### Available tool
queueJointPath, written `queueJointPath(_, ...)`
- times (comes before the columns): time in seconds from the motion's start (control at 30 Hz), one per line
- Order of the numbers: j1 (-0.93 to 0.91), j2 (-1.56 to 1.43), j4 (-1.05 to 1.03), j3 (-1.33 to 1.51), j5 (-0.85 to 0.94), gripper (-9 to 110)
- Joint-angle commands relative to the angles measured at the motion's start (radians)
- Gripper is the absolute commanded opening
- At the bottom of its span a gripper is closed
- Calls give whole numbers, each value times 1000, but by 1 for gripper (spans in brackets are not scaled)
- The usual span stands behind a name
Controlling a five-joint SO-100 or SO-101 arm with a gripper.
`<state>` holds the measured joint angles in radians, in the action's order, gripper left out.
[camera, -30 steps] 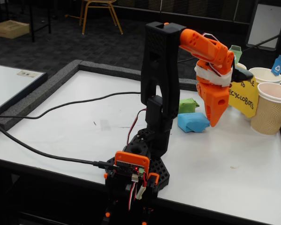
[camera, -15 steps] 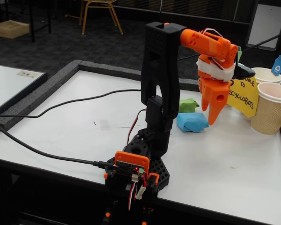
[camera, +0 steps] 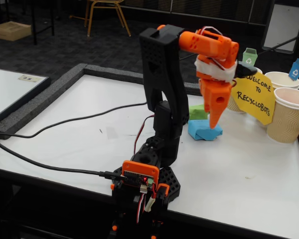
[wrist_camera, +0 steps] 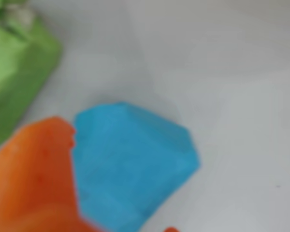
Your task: Sort rubbish by color.
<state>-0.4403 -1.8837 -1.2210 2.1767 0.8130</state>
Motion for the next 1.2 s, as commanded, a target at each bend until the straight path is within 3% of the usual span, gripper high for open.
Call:
queueJointPath(0.0, 32, -109, 63, -2, -26, 22)
queueJointPath(0.57, -37, 247, 170, -129, -23, 25)
queueJointPath(0.83, -49, 250, 192, -150, -46, 1)
queueJointPath(1.17, -64, 84, 80, -213, -72, 0)
